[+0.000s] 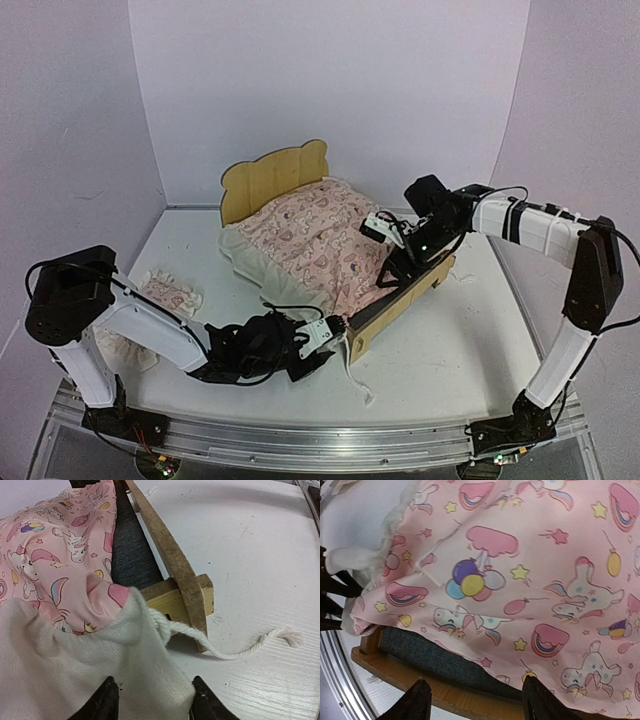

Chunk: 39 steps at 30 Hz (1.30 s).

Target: Set up the pet bed

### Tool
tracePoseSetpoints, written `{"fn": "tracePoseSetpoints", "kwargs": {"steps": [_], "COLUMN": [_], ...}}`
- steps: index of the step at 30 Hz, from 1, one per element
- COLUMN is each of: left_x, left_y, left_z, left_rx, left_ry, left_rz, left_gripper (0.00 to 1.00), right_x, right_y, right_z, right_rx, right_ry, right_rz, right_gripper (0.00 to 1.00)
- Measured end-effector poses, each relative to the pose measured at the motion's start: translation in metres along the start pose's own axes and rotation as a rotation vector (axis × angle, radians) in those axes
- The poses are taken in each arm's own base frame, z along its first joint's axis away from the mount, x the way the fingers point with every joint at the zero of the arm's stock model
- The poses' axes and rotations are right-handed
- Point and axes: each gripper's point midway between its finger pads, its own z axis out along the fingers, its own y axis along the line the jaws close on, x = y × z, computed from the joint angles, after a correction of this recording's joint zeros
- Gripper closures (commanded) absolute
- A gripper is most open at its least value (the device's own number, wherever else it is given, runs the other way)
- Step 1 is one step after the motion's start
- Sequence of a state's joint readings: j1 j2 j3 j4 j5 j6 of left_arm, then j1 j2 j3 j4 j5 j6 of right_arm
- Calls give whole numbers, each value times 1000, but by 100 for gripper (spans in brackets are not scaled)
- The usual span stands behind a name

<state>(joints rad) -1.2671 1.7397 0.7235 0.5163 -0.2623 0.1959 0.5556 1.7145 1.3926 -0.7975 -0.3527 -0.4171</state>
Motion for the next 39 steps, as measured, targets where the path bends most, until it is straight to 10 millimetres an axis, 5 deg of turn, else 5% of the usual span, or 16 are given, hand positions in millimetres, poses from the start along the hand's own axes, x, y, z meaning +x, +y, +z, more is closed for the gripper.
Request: {"fn": "tracePoseSetpoints", "kwargs": {"steps": [5, 10, 14, 19, 23, 28, 33, 36, 39], "left_x": [-3, -9, -5, -2, -1, 8, 10, -15, -46], "left_y": [-3, -23, -45, -57, -61, -68, -57, -36, 8], "left_z": [13, 12, -3, -10, -12, -26, -72, -100, -125], "left_rx": [11, 126, 257, 326, 351, 389, 388, 375, 314], "left_ry": [-2, -31, -40, -37, -33, -21, -48, -151, -270], "left_rz": [17, 0, -41, -93, -111, -144, -216, -294, -429], "left_gripper": [99, 100, 100, 100, 88, 47, 35, 32, 32], "right_x": [-13, -33, -31, -9, 29, 61, 36, 6, -20], "right_y": [1, -41, -87, -138, -167, -181, -179, -200, -231], "right_z": [7, -1, -21, -56, -79, -90, -72, -57, -37], "right_rx": [-48, 127, 280, 442, 504, 499, 390, 345, 327], "right_ry": [-10, -18, -80, -142, -183, -176, -162, -194, -247], "right_rz": [-98, -7, 192, 482, 731, 835, 726, 673, 680], "right_gripper": [51, 29, 11, 9, 9, 8, 7, 6, 6]}}
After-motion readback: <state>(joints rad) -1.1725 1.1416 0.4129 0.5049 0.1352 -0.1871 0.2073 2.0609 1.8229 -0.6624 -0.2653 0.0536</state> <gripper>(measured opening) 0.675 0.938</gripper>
